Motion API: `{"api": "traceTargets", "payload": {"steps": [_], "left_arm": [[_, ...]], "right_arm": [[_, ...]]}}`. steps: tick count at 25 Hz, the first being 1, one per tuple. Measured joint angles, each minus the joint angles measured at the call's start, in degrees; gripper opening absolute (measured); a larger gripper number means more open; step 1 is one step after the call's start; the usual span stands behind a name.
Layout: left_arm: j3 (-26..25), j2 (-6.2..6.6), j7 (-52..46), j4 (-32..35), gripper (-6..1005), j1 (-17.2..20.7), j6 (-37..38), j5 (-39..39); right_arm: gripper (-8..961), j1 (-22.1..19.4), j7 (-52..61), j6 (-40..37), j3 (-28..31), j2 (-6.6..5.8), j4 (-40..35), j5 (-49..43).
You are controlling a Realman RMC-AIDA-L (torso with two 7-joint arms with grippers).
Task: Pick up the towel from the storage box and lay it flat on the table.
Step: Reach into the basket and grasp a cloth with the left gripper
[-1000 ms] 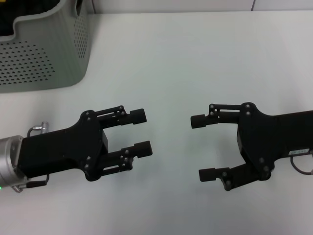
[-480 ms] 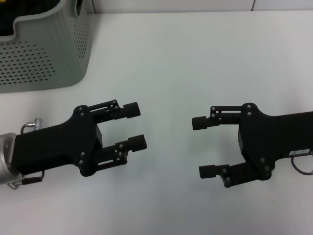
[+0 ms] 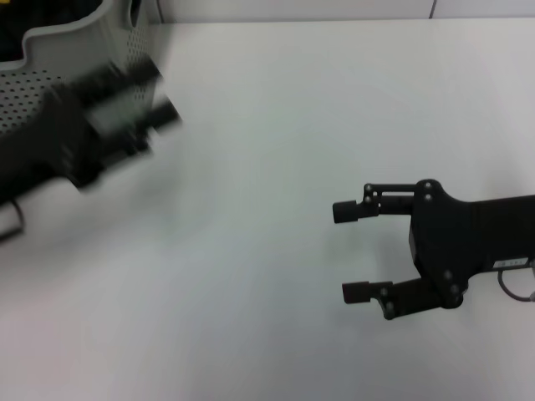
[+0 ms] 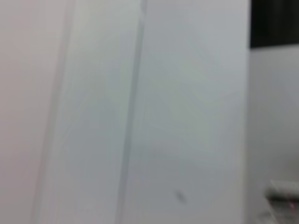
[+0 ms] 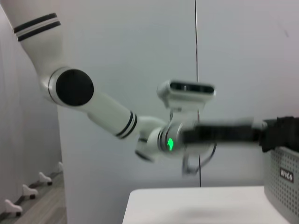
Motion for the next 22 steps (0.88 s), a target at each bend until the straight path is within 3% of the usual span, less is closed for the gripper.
{"api": "traceTargets", "payload": {"steps": [5, 11, 16, 22], "left_arm": [[-4.5, -0.35, -11.0, 8.1, 576, -0.1, -4.1, -6.9], [-9.0, -2.34, -23.2, 21.4, 569, -0.1, -28.7, -8.3], [-9.4, -2.51, -23.9, 28.2, 562, 0.2, -45.7, -8.2], [-9.3, -2.54, -20.1, 30.4, 555, 1.6, -56.8, -7.5]], "right_arm": [[785, 0.7, -1.0, -1.5, -0.4, 0.17, 2.5, -1.2], [785, 1.3, -2.7, -2.6, -0.5, 0.20, 5.3, -1.3], [785, 1.8, -4.6, -2.8, -0.5, 0.22, 7.6, -1.3], [784, 2.2, -5.2, -3.2, -0.4, 0.23, 8.0, -1.3]]}}
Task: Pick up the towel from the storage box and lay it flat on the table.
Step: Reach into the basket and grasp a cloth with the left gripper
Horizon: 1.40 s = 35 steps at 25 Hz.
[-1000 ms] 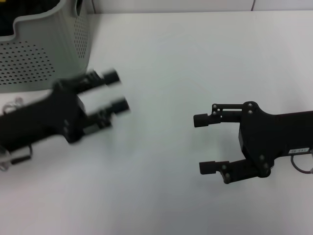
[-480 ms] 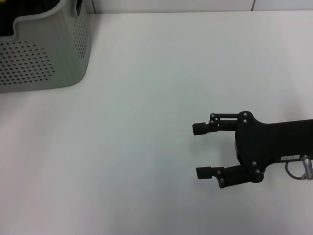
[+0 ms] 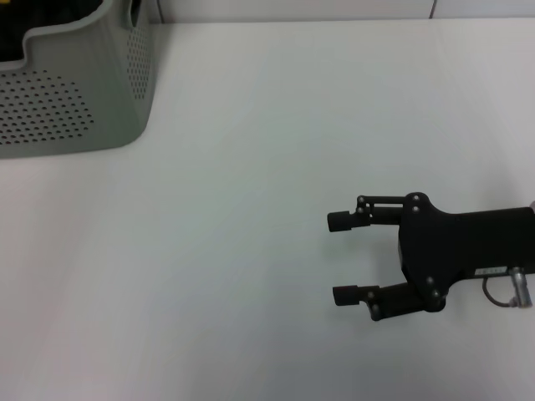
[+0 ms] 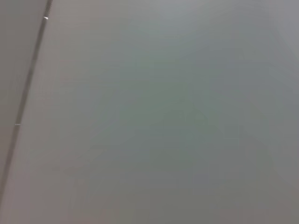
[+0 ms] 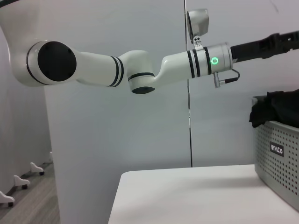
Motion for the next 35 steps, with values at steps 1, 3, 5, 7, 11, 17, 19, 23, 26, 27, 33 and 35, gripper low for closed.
{"api": "traceTargets", "payload": {"steps": [1, 3, 5, 7, 11, 17, 19, 23, 26, 27, 33, 35], "left_arm": [[0.2, 0.00, 0.7, 0.0, 554, -0.1, -1.6, 0.8], [0.4, -0.04, 1.6, -0.1, 551, -0.5, -4.8, 3.3], [0.5, -0.08, 2.5, -0.6, 549, -1.3, -7.5, 5.5], [0.5, -0.09, 3.7, -1.5, 546, -2.3, -9.2, 6.5], [0.6, 0.12, 5.4, -4.5, 541, -5.0, -12.0, 6.8], [0.6, 0.47, 9.8, -9.8, 534, -9.9, -18.0, 7.9], [0.7, 0.42, 9.9, -10.2, 531, -10.2, -18.5, 8.5], [1.0, 0.37, 10.5, -11.8, 526, -10.5, -18.3, 5.0], [1.1, 0.53, 11.2, -13.1, 440, -10.9, -18.6, 3.1], [1.1, 0.55, 11.4, -13.3, 355, -11.1, -18.7, 3.1], [0.9, 0.22, 13.1, -13.7, 84, -10.8, -18.5, -0.4], [1.1, 0.09, 13.2, -13.7, 43, -9.8, -15.6, -3.1]], "right_arm": [[784, 0.3, 0.2, 0.0, 0.0, -0.01, 0.0, 0.0], [784, 1.1, 0.6, 0.0, 0.0, -0.05, 0.1, 0.0], [785, 1.7, 0.9, -0.2, 0.0, -0.05, 0.2, -0.1], [785, 1.9, 0.9, -0.4, 0.1, 0.00, 0.2, -0.3], [785, 2.0, 1.0, -0.5, 0.1, 0.03, 0.3, -0.6], [784, 2.1, 1.0, -0.6, 0.1, 0.01, 0.7, -0.8], [784, 2.0, 1.0, -0.6, 0.2, 0.00, 0.8, -0.8], [784, 1.5, 0.7, -0.5, 0.3, -0.07, 0.8, -0.8], [783, 1.5, 0.6, -0.5, 0.3, -0.09, 0.8, -0.8], [783, 1.5, 0.6, -0.5, 0.3, -0.09, 0.8, -0.8], [783, 1.2, 0.5, -0.5, 0.4, -0.01, 0.9, -0.8], [783, 1.0, 0.5, -0.5, 0.4, -0.01, 0.9, -0.8]]}}
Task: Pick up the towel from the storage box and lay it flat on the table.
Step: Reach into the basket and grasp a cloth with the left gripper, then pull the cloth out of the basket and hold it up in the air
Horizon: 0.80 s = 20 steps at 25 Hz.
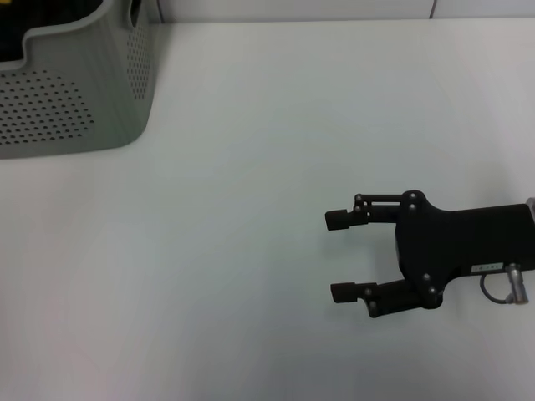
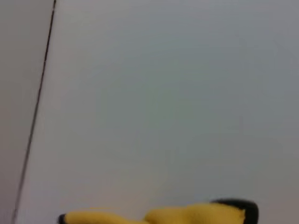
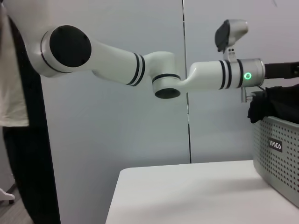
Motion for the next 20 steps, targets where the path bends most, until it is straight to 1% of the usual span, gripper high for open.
{"api": "traceTargets", "payload": {"steps": [2, 4, 7, 11, 16, 18, 20], "left_arm": [[0.1, 0.02, 0.0, -0.3, 34, 1.3, 5.7, -2.6], [0.0, 0.64, -0.2, -1.7, 26, 3.0, 17.0, -5.7], [0.0, 1.78, -1.5, -4.0, 13, 4.6, 31.9, -8.6], [0.1, 3.04, -6.3, -4.5, 5, 5.9, 48.1, -8.4], [1.1, 4.08, -11.3, -4.2, 4, 5.6, 70.7, -8.4], [2.5, 4.23, -14.6, -3.2, 4, 5.4, 76.5, -9.5], [6.5, 4.30, -18.0, -0.5, 4, 6.0, 78.8, -11.6]], "right_arm": [[783, -0.3, -0.3, 0.0, 0.0, 0.04, 0.0, 0.0], [782, -0.6, -0.6, 0.0, 0.0, 0.10, 0.1, 0.2], [782, -1.1, -1.8, 0.0, 0.1, 0.10, 0.4, 0.7], [779, -1.2, -4.1, 0.1, 0.2, 0.15, 1.5, 1.5], [771, -1.2, -4.6, -0.1, 0.3, 0.18, 2.3, 2.5], [768, -1.2, -5.0, -0.1, 0.4, 0.18, 2.5, 3.2], [765, -1.3, -5.6, -0.1, 0.4, 0.18, 3.1, 4.4]]}}
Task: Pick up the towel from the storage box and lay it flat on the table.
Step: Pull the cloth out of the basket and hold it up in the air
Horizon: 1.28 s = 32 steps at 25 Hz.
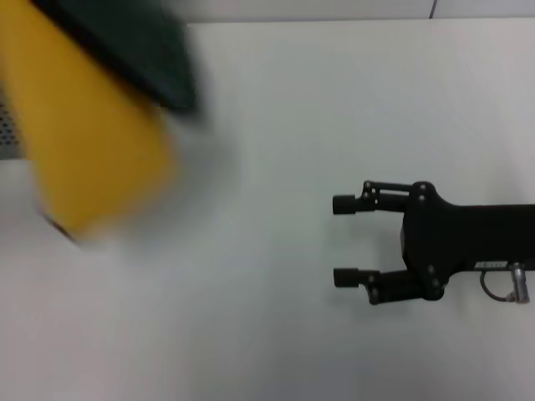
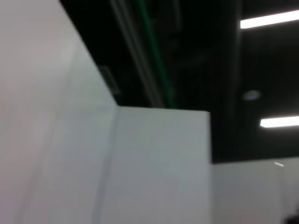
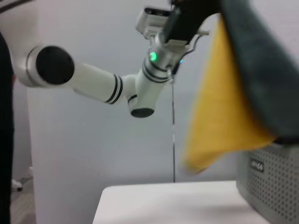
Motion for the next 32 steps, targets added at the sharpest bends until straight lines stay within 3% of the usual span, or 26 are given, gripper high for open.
{"api": "traceTargets", "payload": {"steps": [5, 8, 15, 20, 27, 32], "left_arm": [[17.0, 2.11, -1.8, 8.5, 5, 2.0, 0.2, -5.7], [21.6, 2.55, -1.7, 10.4, 5, 1.7, 0.2, -5.1], [22.4, 1.06, -0.8, 7.5, 4, 1.1, 0.2, -0.6], [22.5, 0.78, 0.7, 5.0, 4, 0.0, 0.2, 1.2], [22.8, 0.50, 1.4, 2.4, 4, -2.4, 0.3, 4.3], [23.6, 0.19, 1.4, 2.6, 5, -2.4, 0.4, 4.9]], "right_arm": [[757, 0.0, -0.7, 0.2, 0.8, -0.07, 1.7, 2.4], [752, 0.0, -0.9, 0.5, 1.1, -0.03, 1.9, 2.5], [741, -0.1, -2.3, 1.0, 0.8, 0.17, 2.1, 7.6], [733, 0.9, -3.2, 0.8, -1.2, 0.27, 3.1, 11.2], [722, 3.0, -6.7, -8.3, -8.3, 0.26, 5.0, 17.7], [714, 2.2, -7.9, -10.9, -8.7, 0.25, 5.1, 18.0]]}}
